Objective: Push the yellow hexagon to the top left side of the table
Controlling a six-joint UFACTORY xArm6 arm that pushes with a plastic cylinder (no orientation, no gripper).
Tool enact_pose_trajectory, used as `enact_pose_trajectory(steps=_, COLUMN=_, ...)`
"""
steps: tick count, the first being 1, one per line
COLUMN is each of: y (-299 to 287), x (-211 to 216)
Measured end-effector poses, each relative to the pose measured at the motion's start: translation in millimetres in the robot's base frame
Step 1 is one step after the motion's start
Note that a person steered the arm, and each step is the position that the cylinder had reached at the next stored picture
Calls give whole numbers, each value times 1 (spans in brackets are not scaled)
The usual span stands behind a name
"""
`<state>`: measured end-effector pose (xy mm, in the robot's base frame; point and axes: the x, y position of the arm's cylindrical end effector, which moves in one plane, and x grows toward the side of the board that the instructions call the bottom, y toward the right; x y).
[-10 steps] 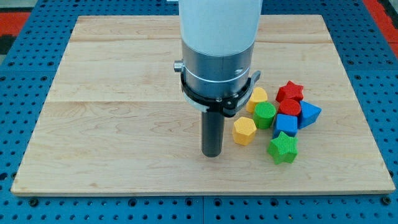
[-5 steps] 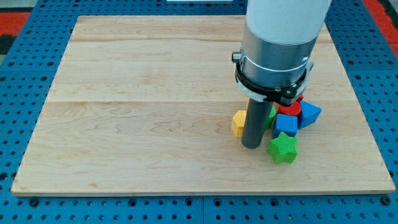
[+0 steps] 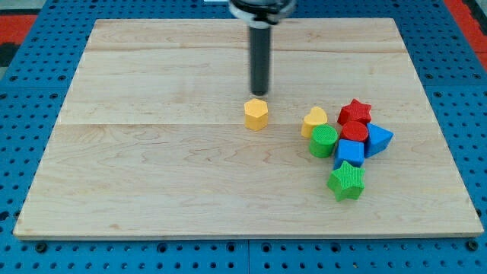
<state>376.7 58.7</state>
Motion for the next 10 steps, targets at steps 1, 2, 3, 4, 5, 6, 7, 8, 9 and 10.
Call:
enact_pose_trajectory(steps=1, y=79, x=-4)
enact_pose_trajectory(steps=2, y=61, x=18)
enact_pose_trajectory(steps=3, y=-2, x=40)
enact_pose_trajectory(steps=4, y=-62, x=47)
enact_pose_trajectory(steps=5, y=-71, x=73)
enact_pose_trajectory(steps=6, y=-88, x=78)
enact_pose_trajectory(steps=7, y=-153, x=78)
enact_pose_trajectory(steps=8, y=-188, x=73)
enact_pose_trajectory(steps=9, y=-187, x=72)
enact_pose_trajectory(steps=10, y=-179, x=62)
